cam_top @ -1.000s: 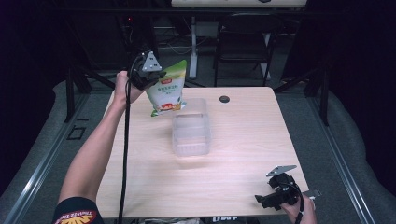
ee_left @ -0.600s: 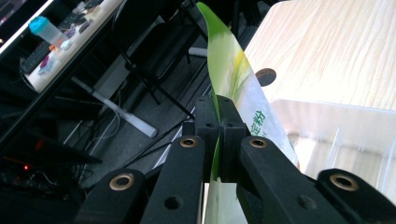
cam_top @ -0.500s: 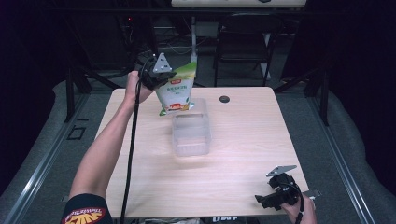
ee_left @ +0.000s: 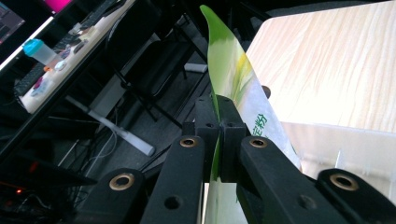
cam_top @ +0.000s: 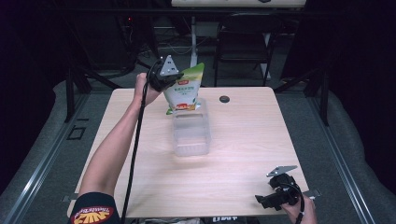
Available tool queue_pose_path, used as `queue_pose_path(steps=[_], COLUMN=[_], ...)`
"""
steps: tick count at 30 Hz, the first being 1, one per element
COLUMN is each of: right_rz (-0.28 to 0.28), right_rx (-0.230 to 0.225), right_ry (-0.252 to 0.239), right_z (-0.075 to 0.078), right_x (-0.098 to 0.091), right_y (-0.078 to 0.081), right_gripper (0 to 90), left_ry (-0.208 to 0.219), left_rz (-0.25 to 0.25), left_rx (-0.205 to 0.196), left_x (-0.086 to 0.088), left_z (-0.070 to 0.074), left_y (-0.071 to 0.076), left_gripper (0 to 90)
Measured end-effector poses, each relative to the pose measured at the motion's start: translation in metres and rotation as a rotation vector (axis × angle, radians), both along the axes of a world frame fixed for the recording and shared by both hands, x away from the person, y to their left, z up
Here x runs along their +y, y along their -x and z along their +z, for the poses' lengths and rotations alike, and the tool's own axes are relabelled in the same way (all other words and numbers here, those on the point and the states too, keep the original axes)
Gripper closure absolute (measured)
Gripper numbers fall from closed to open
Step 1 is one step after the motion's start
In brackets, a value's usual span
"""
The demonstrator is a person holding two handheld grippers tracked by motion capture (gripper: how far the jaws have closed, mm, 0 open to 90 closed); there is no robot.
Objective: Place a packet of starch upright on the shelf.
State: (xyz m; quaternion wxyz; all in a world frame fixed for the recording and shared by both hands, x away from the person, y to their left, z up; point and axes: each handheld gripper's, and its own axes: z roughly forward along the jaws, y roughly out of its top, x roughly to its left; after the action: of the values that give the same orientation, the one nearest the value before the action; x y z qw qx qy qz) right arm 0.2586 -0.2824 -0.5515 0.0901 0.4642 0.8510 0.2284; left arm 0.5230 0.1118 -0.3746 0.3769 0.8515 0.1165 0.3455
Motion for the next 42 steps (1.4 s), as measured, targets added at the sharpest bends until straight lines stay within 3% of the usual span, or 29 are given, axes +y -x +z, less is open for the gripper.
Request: queue_pose_path(steps=[13,14,19,26,31,40,42], right_rz=[-0.003,0.001,-0.001,-0.001,0.000,0.004,-0.004], right_rx=[0.000,0.002,0.001,0.001,0.004,0.008,0.002], right_ry=[-0.002,0.017,0.001,0.000,0.003,0.009,0.000], right_z=[0.000,0.000,0.000,0.000,0.000,0.000,-0.001], right_x=[0.000,-0.001,0.000,0.000,0.000,-0.001,-0.001], right_y=[0.000,0.000,0.000,0.000,0.000,0.000,0.000], right_gripper=[4.6,4.6,4.6,4.6,4.6,4.6,4.6], left_ry=[0.026,0.033,0.063,0.085,0.085,0.033,0.042], left_rz=[-0.033,-0.037,-0.054,-0.074,-0.047,-0.031,-0.020], left_rx=[0.017,0.010,0.024,0.011,0.050,0.120,0.130], left_x=[-0.012,-0.013,-0.018,-0.020,-0.014,-0.015,-0.015], left_z=[-0.019,-0.020,-0.022,-0.020,-0.028,-0.044,-0.045], left_y=[-0.004,-0.004,-0.004,0.000,-0.007,-0.018,-0.019], left_gripper=[90.0,90.0,89.9,89.6,89.6,89.3,89.3])
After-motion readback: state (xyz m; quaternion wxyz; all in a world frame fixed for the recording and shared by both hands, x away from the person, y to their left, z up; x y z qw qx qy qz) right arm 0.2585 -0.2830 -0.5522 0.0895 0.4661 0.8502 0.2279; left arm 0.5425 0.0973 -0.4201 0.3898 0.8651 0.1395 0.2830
